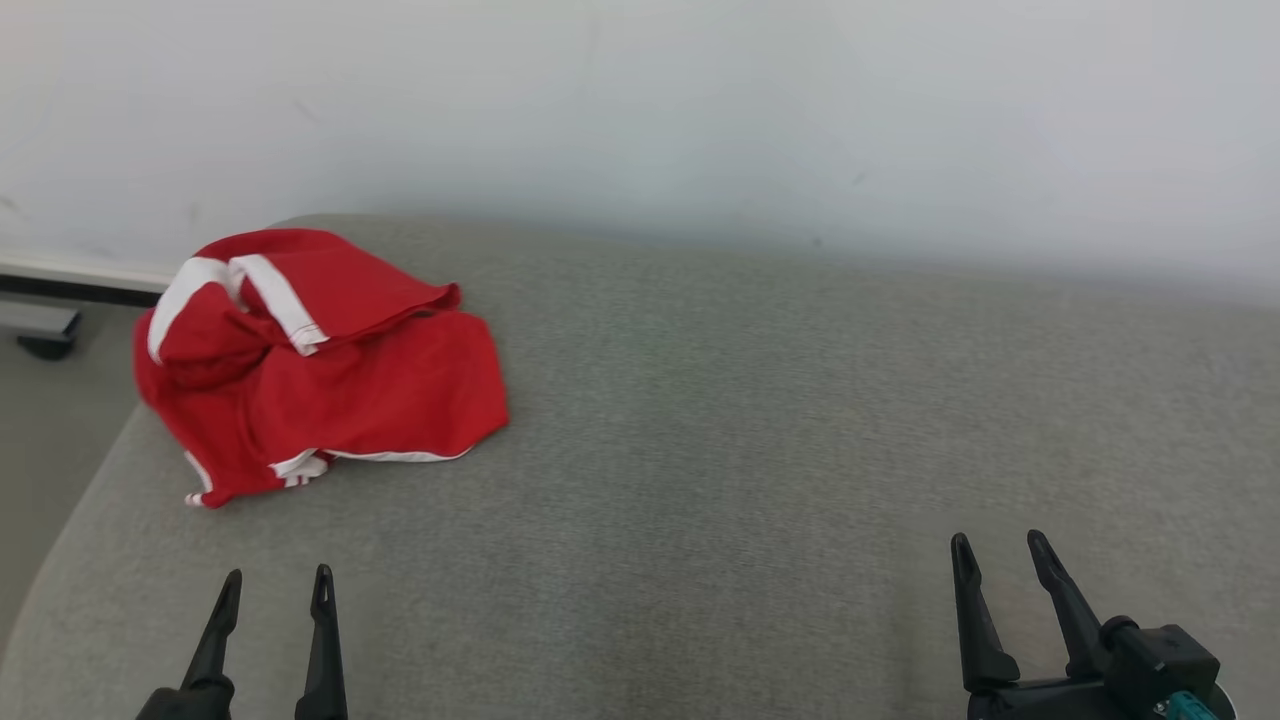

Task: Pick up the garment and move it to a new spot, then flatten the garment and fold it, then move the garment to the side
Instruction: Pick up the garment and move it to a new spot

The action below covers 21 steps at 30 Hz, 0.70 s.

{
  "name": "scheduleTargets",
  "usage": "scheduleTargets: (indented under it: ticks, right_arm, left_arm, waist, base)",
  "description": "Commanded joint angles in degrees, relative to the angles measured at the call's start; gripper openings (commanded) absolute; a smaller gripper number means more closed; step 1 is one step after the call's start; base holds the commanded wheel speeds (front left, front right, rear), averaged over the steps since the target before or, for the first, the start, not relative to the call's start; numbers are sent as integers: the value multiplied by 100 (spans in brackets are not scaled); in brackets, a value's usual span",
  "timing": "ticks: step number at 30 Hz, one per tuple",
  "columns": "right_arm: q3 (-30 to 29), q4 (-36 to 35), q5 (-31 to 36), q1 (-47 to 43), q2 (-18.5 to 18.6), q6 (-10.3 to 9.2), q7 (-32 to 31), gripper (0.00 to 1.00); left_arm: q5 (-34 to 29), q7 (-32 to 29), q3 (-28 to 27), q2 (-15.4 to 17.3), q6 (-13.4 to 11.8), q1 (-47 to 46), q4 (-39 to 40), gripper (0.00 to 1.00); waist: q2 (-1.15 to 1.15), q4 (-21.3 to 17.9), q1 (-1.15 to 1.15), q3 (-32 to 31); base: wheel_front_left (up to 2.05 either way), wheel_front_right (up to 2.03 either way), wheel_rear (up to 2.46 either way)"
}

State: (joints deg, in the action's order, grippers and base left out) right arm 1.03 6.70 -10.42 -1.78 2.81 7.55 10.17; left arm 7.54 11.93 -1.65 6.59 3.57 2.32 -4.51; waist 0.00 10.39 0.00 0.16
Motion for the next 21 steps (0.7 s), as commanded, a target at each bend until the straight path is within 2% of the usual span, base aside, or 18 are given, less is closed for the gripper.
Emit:
scheduleTargets:
  ticks: [1,21]
  right_arm:
    - [14,19,-21,-42,14,-12,40,100]
    - [97,110,-64,-28,14,-12,44,100]
  left_arm:
    - [57,-17,-11,33,-17,65,-4,100]
    - [137,-55,-18,93,-172,131,47,100]
  waist:
    - [0,386,0,-18]
    - [0,1465,0,-55]
  base:
    - [0,0,0]
    - [0,0,0]
